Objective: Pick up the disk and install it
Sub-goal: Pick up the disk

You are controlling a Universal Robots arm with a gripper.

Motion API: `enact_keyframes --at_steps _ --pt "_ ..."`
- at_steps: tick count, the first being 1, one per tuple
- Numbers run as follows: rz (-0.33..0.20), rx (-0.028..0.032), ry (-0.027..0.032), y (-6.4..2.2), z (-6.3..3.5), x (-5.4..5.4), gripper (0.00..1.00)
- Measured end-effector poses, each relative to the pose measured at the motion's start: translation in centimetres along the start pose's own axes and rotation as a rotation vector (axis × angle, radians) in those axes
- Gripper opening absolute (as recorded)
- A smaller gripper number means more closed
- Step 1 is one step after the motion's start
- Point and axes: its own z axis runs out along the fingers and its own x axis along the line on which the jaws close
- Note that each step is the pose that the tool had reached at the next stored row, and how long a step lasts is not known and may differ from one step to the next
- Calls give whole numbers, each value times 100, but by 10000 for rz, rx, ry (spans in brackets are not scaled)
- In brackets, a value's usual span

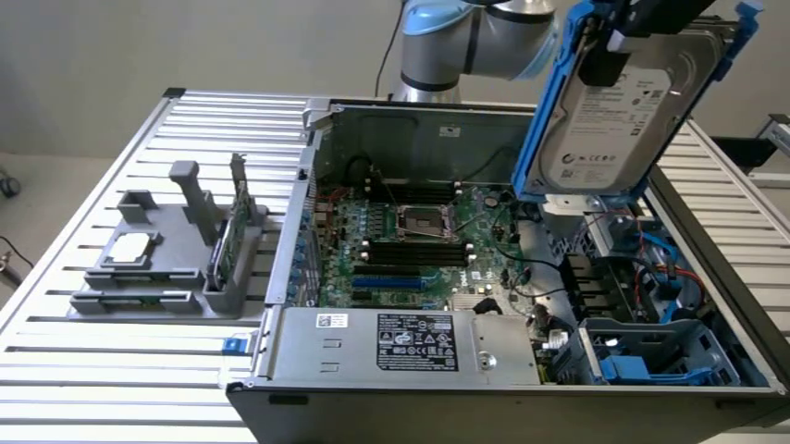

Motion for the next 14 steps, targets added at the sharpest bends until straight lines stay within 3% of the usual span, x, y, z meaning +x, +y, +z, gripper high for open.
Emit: enact_keyframes --at_steps 14 --pt "1 -1 28 -473 63 294 32"
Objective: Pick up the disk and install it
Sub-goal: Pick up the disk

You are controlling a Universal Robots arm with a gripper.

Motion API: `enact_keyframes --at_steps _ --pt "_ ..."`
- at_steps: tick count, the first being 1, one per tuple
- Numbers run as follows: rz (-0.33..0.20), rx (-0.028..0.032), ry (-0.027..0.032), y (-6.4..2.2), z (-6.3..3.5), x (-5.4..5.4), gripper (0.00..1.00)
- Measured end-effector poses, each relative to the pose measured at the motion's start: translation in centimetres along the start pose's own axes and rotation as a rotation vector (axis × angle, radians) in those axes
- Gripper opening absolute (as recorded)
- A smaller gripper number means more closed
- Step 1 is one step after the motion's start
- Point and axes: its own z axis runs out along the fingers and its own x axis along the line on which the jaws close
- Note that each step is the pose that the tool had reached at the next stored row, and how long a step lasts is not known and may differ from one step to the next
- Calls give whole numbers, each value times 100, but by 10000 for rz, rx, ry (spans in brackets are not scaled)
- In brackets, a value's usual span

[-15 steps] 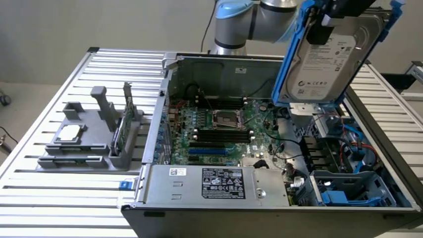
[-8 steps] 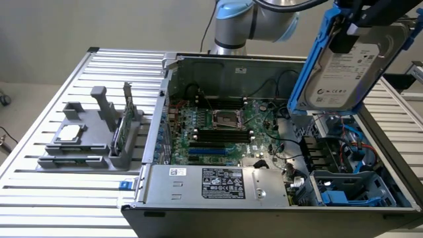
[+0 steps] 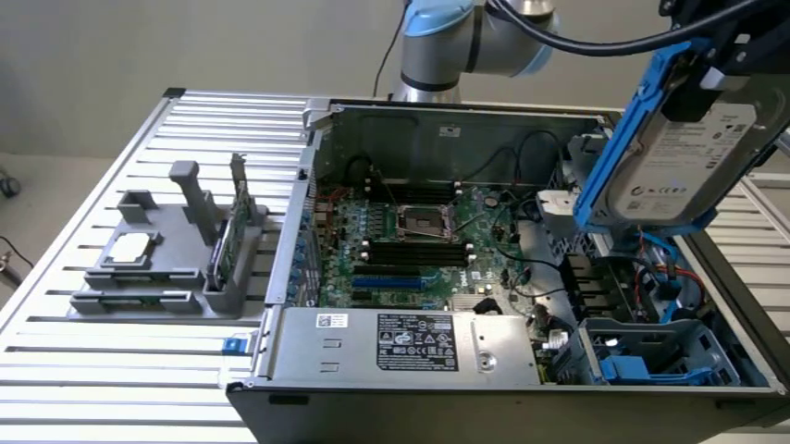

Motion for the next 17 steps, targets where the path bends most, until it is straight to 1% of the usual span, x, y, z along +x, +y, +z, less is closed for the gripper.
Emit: enact_keyframes --at_steps 4,10,12,15,17 --pt "-1 0 -1 -70 46 149 32" --pt "0 0 -1 -148 131 395 32" --pt "-1 0 -3 -162 163 488 32" --pt "1 1 -13 -161 216 622 32" --pt "8 2 -23 -163 252 684 32"
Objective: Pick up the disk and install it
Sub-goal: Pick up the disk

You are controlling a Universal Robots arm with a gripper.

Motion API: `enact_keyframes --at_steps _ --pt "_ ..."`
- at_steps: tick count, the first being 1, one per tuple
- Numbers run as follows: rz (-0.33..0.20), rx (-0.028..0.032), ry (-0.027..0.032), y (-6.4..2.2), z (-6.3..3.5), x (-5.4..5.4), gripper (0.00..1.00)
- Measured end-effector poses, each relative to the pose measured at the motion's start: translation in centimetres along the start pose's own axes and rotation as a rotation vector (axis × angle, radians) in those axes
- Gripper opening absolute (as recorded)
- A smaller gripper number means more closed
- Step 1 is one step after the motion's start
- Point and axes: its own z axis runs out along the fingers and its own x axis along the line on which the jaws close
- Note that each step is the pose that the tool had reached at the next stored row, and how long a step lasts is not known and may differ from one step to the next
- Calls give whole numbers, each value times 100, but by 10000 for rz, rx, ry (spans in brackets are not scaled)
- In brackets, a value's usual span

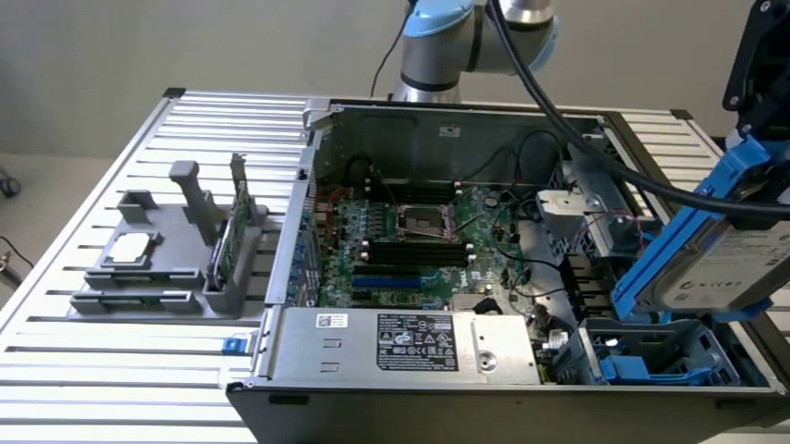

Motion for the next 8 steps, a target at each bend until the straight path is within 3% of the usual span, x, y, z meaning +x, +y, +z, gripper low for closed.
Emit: enact_keyframes --at_steps 8 --pt "617 7 -96 -29 143 13 32"
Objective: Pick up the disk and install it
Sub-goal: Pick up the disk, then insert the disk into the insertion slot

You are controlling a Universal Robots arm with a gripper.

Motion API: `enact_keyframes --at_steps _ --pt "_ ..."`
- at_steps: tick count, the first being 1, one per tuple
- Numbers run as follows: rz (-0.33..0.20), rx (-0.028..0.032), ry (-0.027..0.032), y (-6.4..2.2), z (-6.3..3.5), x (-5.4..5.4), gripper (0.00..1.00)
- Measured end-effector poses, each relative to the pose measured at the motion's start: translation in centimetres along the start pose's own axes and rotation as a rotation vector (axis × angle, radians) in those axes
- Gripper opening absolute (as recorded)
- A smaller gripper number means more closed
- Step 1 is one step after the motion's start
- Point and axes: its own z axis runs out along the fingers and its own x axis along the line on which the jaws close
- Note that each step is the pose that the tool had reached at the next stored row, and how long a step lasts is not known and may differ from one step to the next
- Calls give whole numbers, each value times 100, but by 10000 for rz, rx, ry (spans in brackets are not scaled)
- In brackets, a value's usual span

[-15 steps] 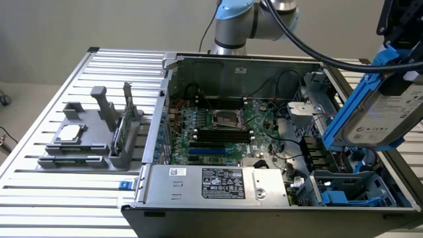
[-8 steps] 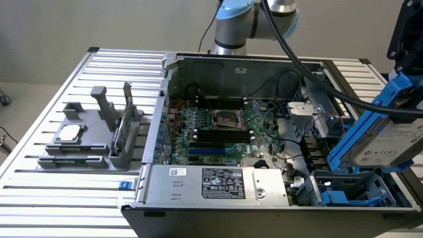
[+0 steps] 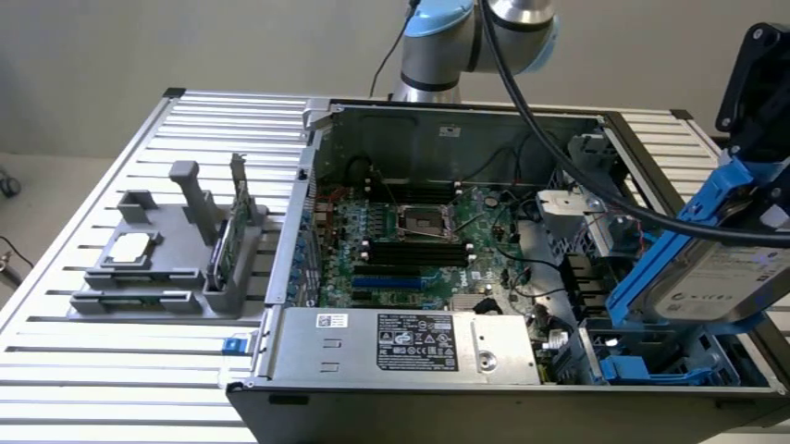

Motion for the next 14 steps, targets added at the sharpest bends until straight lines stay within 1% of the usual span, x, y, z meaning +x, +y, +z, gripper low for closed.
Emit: enact_keyframes --at_steps 4,14 --pt "145 1 -10 -4 53 1 32" --pt "147 -1 -11 -4 54 1 32"
